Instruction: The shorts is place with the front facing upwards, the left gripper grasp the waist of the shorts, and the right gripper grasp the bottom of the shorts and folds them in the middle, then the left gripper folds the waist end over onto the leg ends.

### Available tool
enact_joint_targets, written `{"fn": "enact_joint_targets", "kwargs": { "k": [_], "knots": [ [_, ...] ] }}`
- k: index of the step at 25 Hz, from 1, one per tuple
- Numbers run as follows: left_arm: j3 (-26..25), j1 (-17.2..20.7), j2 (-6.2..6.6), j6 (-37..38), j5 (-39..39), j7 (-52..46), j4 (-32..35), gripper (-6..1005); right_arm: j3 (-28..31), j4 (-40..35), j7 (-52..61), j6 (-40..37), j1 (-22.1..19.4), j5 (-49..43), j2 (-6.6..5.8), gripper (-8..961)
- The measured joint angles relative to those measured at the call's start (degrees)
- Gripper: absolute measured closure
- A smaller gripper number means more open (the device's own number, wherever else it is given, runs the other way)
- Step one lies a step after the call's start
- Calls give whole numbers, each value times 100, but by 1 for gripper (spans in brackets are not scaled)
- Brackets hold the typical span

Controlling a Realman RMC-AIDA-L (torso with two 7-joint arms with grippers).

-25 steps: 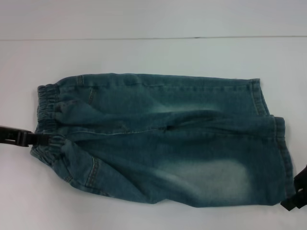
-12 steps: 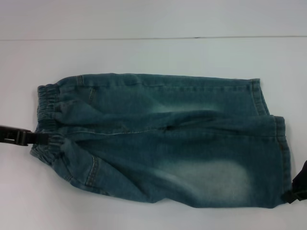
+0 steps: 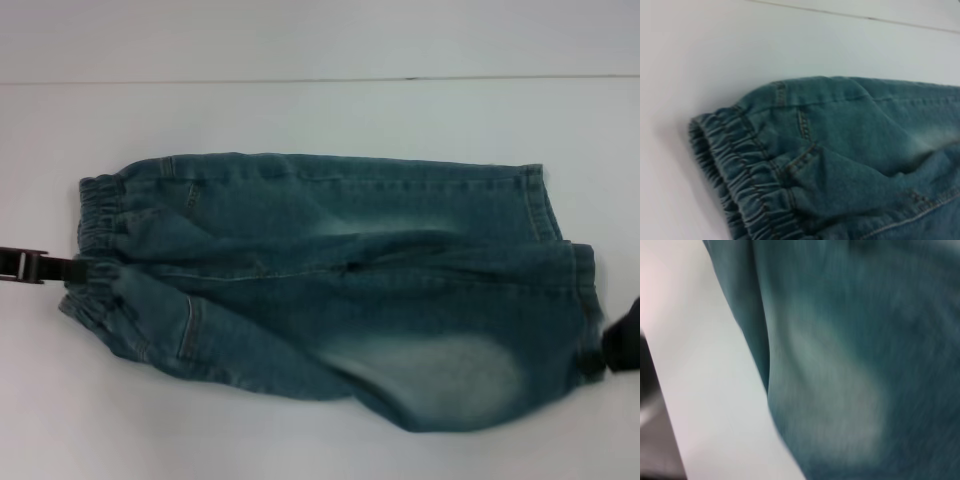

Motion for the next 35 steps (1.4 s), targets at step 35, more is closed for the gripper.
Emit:
{"fn": "enact_joint_targets", "kwargs": {
  "k": [35],
  "knots": [
    [-703,-92,122,-1762,-1183,-635,-636,975,862,1646,-680,2985,-690,3566,136,926]
  ]
}}
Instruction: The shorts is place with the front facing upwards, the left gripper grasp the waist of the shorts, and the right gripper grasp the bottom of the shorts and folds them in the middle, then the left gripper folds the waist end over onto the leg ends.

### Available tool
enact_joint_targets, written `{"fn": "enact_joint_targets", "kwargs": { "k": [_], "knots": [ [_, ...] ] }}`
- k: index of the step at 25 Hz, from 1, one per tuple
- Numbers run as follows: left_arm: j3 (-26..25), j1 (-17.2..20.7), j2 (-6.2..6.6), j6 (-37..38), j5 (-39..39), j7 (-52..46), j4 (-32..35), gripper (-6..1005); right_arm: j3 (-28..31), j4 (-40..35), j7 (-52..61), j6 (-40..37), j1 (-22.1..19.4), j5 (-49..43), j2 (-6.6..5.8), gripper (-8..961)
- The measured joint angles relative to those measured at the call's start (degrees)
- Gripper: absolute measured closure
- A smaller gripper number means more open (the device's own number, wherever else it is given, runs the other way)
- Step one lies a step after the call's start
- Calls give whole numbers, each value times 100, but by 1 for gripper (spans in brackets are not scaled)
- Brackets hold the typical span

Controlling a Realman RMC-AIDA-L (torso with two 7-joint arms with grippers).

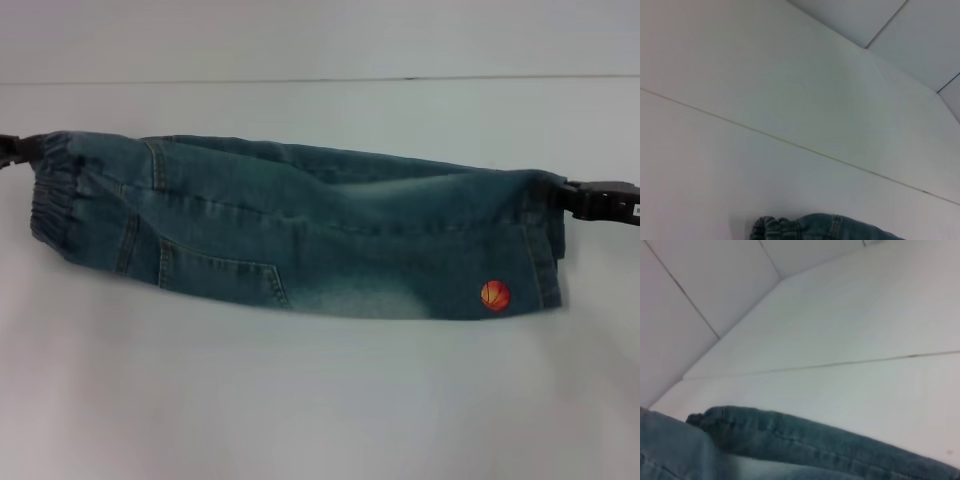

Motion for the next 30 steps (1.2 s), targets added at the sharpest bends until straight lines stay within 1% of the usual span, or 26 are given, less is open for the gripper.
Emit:
{"fn": "enact_joint_targets", "kwargs": {
  "k": [4,7,12,18,25,30],
  "knots": [
    [10,-21,-43,-211,-63,20,-20,975,5,70,-93,79,6,146,27,924],
    [17,-15,-85,-419,-254,45,-25,975,16,99,-193,230,26,296,83,922],
    [68,-44,-126,-745,-373,111,-146,974,34,141,-424,653,104,567,256,920],
    [485,-68,-204,-1177,-385,115,-244,974,40,174,-658,1097,210,858,417,917],
    [838,-69,-282,-1594,-506,118,-321,974,56,184,-718,1406,252,920,468,913],
    [1021,-67,-337,-1848,-520,126,-322,974,43,295,-886,1489,257,1153,502,911]
  ]
}}
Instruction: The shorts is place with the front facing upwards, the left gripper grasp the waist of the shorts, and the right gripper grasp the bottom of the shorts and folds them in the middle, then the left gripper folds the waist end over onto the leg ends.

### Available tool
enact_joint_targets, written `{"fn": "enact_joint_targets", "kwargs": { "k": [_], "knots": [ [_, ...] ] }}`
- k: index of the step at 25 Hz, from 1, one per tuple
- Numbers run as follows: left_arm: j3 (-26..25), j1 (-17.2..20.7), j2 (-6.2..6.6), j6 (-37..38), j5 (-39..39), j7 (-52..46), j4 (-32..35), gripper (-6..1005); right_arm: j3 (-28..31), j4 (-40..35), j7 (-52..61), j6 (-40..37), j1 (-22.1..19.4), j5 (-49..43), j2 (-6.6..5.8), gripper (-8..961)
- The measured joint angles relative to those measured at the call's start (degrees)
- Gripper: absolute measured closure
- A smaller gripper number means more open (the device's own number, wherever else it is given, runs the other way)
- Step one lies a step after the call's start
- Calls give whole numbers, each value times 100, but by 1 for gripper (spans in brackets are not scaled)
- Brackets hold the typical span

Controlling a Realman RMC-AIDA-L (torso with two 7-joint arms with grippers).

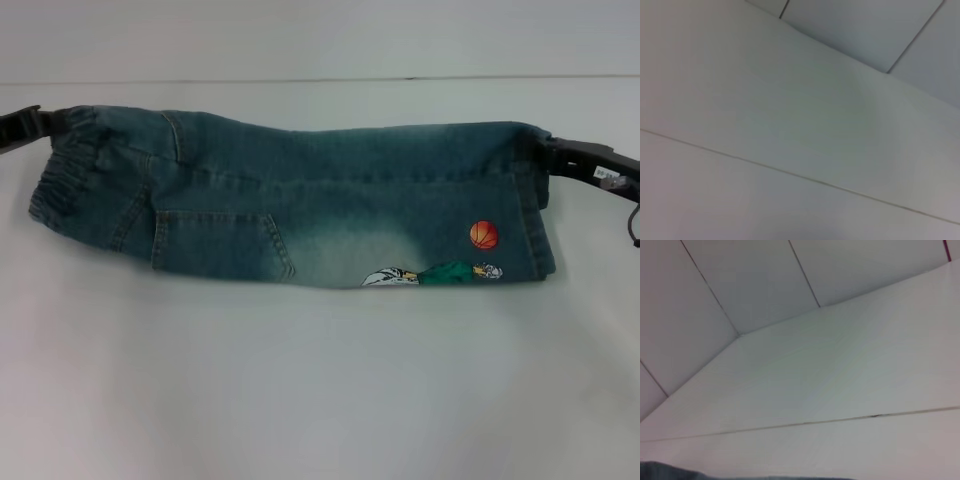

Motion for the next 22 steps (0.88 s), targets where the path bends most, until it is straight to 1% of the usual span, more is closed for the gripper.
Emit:
{"fn": "enact_joint_targets", "kwargs": {
  "k": [6,10,12,22],
  "knots": [
    [234,0,-65,-289,-9,18,0,975,-30,149,-155,362,71,91,91,907],
    [291,-3,-156,-489,-9,122,0,975,3,182,-273,483,104,139,156,905],
    [307,-12,-180,-570,-9,150,0,974,-1,188,-326,541,110,245,180,904],
    [343,-4,-237,-936,-15,178,1,975,8,267,-453,734,80,454,191,899]
  ]
}}
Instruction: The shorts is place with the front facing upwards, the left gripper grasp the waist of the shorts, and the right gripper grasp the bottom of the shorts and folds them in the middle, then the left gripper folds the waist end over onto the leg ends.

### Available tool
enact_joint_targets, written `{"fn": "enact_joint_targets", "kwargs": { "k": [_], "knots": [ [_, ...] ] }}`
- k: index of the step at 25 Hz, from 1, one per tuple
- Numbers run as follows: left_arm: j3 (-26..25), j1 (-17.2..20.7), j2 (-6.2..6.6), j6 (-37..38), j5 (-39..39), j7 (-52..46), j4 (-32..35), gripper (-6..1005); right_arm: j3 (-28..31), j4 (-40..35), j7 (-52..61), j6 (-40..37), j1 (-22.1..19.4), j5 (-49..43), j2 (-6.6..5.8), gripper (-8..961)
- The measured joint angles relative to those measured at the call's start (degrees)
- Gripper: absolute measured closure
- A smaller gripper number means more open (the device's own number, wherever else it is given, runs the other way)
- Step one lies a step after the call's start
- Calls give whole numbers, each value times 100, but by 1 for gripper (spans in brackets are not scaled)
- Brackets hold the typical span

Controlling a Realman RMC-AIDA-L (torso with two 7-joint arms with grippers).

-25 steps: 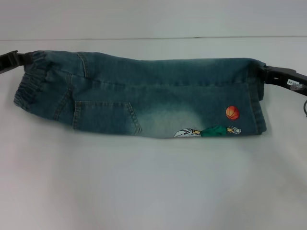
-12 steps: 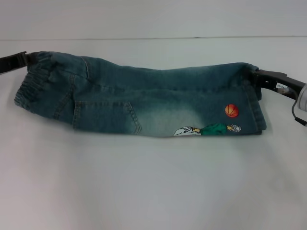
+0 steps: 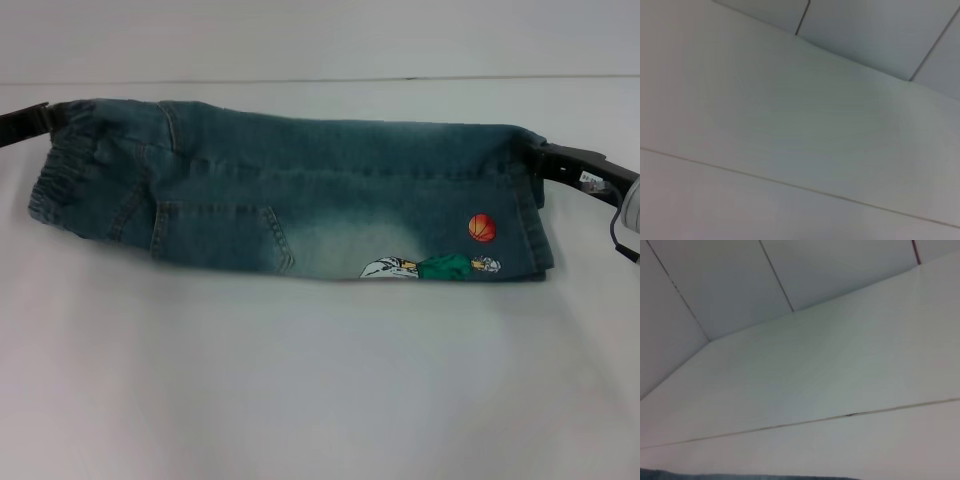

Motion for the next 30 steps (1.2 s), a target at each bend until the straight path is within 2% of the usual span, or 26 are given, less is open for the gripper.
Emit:
{"fn": "enact_joint_targets", "kwargs": {
  "k": [6,19,26,30],
  "knots": [
    [30,-9,-7,-188,0,131,-135,975,-14,53,-103,74,-4,143,0,896],
    [535,-34,-45,-687,-2,135,-306,974,-50,214,-269,318,113,144,-1,890],
    [735,-73,-44,-717,0,127,-326,892,-86,266,-266,394,147,123,8,886],
    [821,-62,-40,-710,33,104,-327,811,-86,267,-267,394,152,109,7,789]
  ]
}}
